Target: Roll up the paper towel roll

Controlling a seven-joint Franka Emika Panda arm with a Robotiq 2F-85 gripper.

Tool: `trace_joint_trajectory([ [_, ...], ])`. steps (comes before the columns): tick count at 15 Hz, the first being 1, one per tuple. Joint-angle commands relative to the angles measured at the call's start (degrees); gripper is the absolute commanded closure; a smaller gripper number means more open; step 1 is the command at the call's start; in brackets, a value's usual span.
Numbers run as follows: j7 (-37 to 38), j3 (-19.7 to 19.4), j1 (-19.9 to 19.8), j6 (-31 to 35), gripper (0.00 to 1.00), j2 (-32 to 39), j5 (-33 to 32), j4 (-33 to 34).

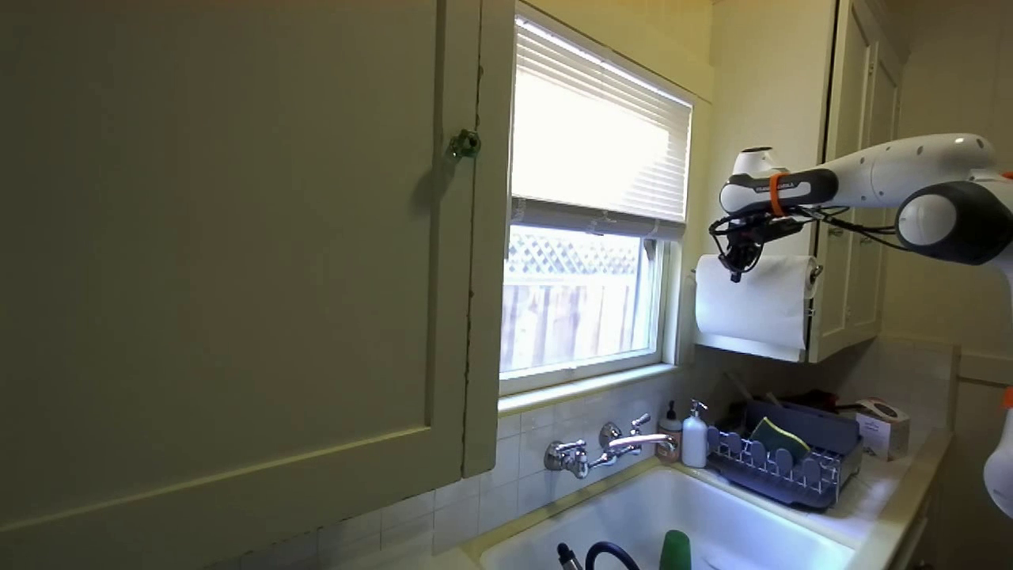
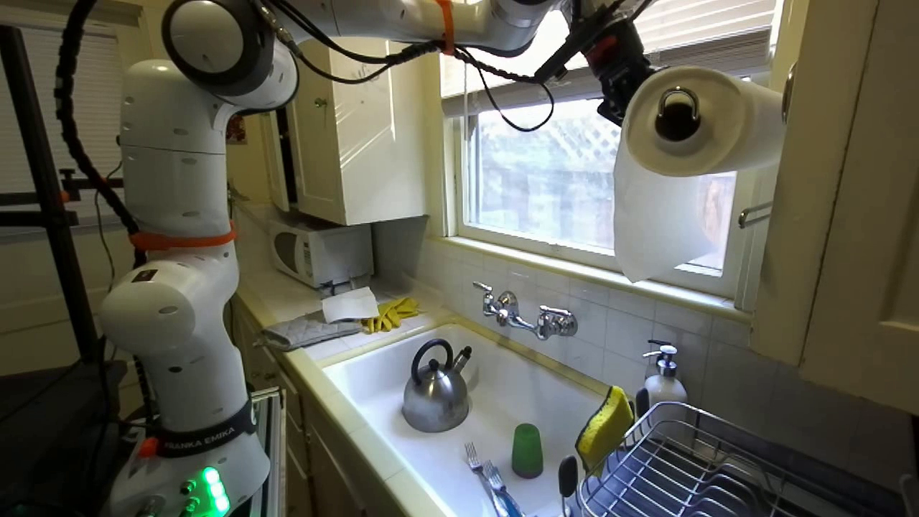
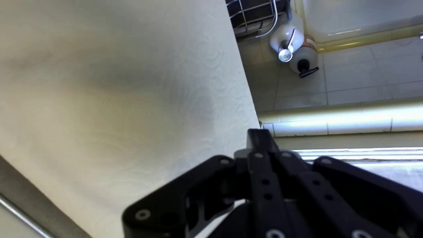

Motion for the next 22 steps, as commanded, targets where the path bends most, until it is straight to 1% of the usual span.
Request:
trace_joint_trajectory([
  [1,-0.72,-0.48,-0.49,1.3,1.0,0.54,-0.88,-1.39],
  [3,-0.06,-0.9,-0.6,2.9,1.0,1.03,-2.44,-1.48],
  [9,-0.11,-1.54,-0.67,7.35,1.0,1.43,-3.37,-1.27],
  [17,-0.08,-1.57,-0.18,6.61,1.0,-0.1,-6.94,1.1],
  [22,0.19,-2.01,-0.56,6.82,1.0,0.07,-8.65,3.09],
])
